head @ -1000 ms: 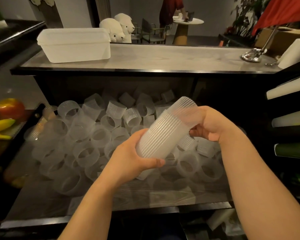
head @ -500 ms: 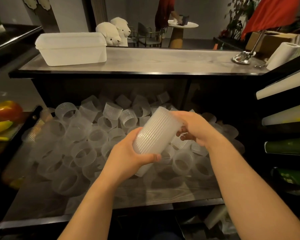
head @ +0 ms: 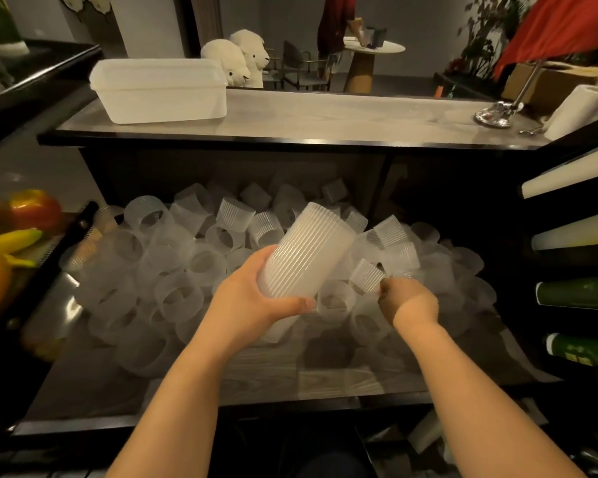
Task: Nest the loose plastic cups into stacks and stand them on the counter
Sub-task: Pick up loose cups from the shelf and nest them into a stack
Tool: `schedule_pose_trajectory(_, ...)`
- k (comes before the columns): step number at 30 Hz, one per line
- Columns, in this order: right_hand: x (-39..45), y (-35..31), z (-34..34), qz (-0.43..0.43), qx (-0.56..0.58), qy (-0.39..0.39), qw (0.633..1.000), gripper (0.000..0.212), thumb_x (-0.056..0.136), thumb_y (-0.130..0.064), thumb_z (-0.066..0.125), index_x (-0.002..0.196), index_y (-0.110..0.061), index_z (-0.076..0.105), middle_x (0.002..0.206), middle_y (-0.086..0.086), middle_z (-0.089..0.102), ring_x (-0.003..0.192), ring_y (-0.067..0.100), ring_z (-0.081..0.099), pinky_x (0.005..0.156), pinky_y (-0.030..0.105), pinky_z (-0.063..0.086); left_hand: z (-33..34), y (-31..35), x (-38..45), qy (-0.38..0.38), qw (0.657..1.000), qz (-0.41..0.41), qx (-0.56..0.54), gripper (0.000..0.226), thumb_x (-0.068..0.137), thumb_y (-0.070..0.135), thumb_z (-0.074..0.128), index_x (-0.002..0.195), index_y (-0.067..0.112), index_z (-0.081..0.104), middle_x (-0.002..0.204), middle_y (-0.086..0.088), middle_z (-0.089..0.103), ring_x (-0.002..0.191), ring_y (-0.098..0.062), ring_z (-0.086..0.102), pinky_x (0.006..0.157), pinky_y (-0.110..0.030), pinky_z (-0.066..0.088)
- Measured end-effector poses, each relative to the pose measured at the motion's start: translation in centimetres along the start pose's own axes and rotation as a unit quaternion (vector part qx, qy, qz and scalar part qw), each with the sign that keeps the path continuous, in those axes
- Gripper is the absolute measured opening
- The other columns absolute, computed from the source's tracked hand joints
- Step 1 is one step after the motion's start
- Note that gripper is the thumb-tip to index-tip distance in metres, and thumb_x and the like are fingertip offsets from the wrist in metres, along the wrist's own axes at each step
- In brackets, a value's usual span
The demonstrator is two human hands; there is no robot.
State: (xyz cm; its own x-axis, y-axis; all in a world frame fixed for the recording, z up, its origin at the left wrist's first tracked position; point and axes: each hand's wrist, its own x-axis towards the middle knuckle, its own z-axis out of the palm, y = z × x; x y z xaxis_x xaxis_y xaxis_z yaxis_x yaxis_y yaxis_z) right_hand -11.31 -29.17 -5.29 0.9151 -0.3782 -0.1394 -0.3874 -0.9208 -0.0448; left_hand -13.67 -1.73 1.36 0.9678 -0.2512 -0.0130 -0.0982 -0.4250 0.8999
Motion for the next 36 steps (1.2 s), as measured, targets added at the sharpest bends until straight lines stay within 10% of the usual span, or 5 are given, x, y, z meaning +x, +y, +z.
schedule_pose_trajectory(8, -1.5, 1.5, -4.7, -0.046, 0.171, 0.107, 0.978, 0.017, 0.092, -0.025, 0.060, 0.101, -0.027, 0.074, 0.101, 0.004, 0.071, 0.093, 0.026, 0.064, 0.079, 0.036, 0.054, -1.0, 0.2, -1.5, -0.016, 1.000, 0.015, 0.006, 0.083, 0.069, 0.045, 0.087, 0.138, 0.047, 0.042, 0.119, 0.021, 0.055, 0.105, -0.005, 0.057, 0.079, -0.025, 0.052)
schedule_pose_trajectory(18, -6.0, -1.8, -13.8, -0.090, 0.624, 0.048, 0.774, 0.024, 0.096, 0.001, 0.053, 0.102, -0.017, 0.068, 0.080, 0.002, 0.072, 0.063, 0.014, 0.064, 0.051, 0.022, 0.053, -1.7, 0.1, -3.9, -0.041, 0.999, 0.031, -0.010, 0.087, 0.066, 0.042, 0.092, 0.137, 0.054, 0.043, 0.118, 0.024, 0.057, 0.104, -0.002, 0.058, 0.077, -0.025, 0.053)
schedule_pose_trajectory(25, -6.4, -4.5, -13.7, -0.144, 0.575, -0.136, 0.794, 0.028, 0.094, -0.001, 0.054, 0.078, -0.012, 0.074, 0.073, 0.009, 0.062, 0.062, 0.020, 0.052, 0.051, 0.026, 0.047, -3.1, -0.1, -5.1, -0.041, 0.998, 0.046, -0.011, 0.088, 0.064, 0.043, 0.093, 0.134, 0.058, 0.043, 0.119, 0.029, 0.056, 0.107, 0.002, 0.057, 0.080, -0.023, 0.053)
schedule_pose_trajectory(36, -4.2, -9.5, -12.6, -0.160, 0.559, -0.183, 0.793, 0.026, 0.090, 0.001, 0.058, 0.074, -0.010, 0.074, 0.072, 0.010, 0.055, 0.065, 0.022, 0.048, 0.055, 0.029, 0.045, -5.8, -1.8, -5.1, -0.001, 0.999, 0.042, -0.021, 0.084, 0.063, 0.044, 0.092, 0.131, 0.059, 0.046, 0.116, 0.028, 0.058, 0.102, 0.012, 0.054, 0.071, -0.015, 0.049)
